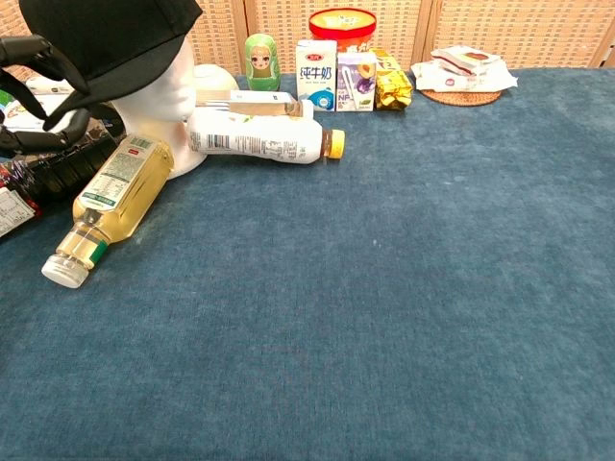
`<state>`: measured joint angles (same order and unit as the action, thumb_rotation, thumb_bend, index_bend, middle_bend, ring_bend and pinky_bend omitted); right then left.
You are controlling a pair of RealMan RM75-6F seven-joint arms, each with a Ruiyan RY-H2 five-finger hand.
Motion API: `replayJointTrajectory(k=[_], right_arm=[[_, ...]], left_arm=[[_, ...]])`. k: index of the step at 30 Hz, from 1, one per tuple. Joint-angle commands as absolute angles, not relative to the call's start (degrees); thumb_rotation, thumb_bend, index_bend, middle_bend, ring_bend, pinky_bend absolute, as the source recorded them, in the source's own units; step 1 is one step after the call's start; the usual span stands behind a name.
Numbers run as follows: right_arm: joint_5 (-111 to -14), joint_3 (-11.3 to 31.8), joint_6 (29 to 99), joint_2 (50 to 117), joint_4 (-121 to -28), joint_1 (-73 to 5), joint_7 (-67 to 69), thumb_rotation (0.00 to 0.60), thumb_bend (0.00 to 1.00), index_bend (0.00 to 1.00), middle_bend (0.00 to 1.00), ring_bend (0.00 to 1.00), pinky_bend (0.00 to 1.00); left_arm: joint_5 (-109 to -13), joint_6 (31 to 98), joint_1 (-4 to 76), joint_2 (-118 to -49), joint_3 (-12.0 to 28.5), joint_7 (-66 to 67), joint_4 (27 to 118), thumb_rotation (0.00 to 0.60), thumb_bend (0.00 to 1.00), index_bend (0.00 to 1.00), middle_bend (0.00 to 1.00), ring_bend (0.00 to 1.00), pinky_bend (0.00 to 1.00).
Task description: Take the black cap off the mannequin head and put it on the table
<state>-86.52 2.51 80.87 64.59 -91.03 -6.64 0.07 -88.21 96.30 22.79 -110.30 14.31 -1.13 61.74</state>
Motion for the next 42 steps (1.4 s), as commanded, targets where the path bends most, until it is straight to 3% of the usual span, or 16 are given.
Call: replayJointTrajectory(k=[1,11,24,34,42], right_arm=[[-86.6,2.4,80.9,64.5,-91.1,-6.6,0.2,0.6,0.0,0.03,0.0,0.0,0.0],[-86.9,2.3,81.0,64.4,-91.3,-6.7,0.6,0.6,0.0,0.03,0.0,0.0,0.0],[-86.9,2.1,80.7,64.3,-91.5,-6.7,0.6,0.6,0.0,0.03,0.0,0.0,0.0],[-86.6,2.1,80.2,64.7,-91.3,-6.9,0.1,0.6,0.0,0.03,0.0,0.0,0.0],[-86.5,2.0,79.9,64.9,-91.3,-7.0,-0.2,0.6,0.0,0.03,0.0,0.0,0.0]], left_arm=[[-89.0,98.0,23.2,-109.7,15.3,-1.7,61.6,0.6,0.53,0.67,0.5,0.39,0.56],[-88.5,98.0,25.1,-104.7,19.0,0.4,67.1,0.6,0.53,0.73,0.55,0.45,0.62],[-87.3,97.8,27.7,-95.9,25.4,5.0,76.0,0.6,0.52,0.73,0.56,0.45,0.62],[-85.9,97.2,32.1,-90.5,31.8,7.9,77.4,0.6,0.52,0.73,0.56,0.45,0.63],[-85.7,98.5,33.1,-86.7,34.0,9.5,81.6,0.6,0.52,0.73,0.56,0.45,0.63]])
